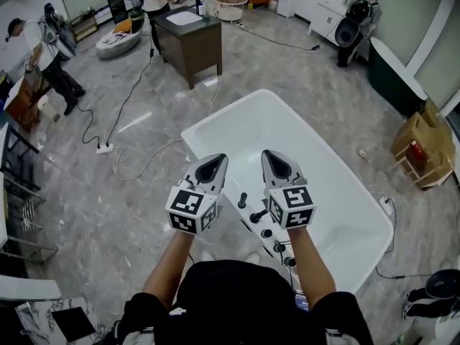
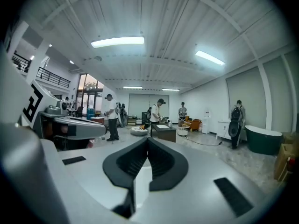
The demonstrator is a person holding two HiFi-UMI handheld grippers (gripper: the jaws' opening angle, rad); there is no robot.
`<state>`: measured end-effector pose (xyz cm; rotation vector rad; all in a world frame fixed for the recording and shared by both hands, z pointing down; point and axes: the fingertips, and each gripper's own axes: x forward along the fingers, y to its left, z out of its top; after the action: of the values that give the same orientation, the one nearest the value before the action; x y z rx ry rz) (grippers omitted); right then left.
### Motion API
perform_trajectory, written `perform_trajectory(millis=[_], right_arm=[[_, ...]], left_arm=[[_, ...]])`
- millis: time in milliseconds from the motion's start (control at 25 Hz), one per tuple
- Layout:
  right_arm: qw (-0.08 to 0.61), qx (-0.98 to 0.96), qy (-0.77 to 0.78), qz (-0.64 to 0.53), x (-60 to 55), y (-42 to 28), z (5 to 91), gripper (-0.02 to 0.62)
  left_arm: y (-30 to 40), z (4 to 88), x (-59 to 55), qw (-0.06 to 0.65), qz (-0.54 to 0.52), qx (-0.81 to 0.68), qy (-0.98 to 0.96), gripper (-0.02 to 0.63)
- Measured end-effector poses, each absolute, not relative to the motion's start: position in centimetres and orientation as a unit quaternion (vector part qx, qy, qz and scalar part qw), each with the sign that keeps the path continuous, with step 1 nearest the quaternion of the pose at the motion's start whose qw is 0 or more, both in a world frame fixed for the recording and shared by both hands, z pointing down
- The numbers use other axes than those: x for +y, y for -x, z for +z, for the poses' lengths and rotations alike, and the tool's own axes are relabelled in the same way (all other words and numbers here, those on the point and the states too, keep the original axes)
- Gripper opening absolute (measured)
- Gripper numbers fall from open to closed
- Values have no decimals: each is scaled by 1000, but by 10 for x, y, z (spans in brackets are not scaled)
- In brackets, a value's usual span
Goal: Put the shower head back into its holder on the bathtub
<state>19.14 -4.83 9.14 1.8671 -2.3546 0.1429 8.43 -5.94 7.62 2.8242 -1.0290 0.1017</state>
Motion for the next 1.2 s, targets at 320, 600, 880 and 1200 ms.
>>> perform_trajectory(millis=[320, 600, 880, 1200], right_arm=[[38, -787, -615, 30, -48, -189, 64, 23], [36, -784, -619, 32, -47, -194, 66, 23], [34, -787, -615, 34, -46, -187, 67, 23], [38, -790, -611, 33, -41, -180, 67, 23]], left_arm=[[-78, 48, -62, 51, 13, -354, -934, 14], [-76, 45, -62, 33, 20, -355, -934, 14], [-71, 44, -61, 30, 21, -361, -932, 14], [-67, 40, -58, 37, 11, -363, -931, 14]])
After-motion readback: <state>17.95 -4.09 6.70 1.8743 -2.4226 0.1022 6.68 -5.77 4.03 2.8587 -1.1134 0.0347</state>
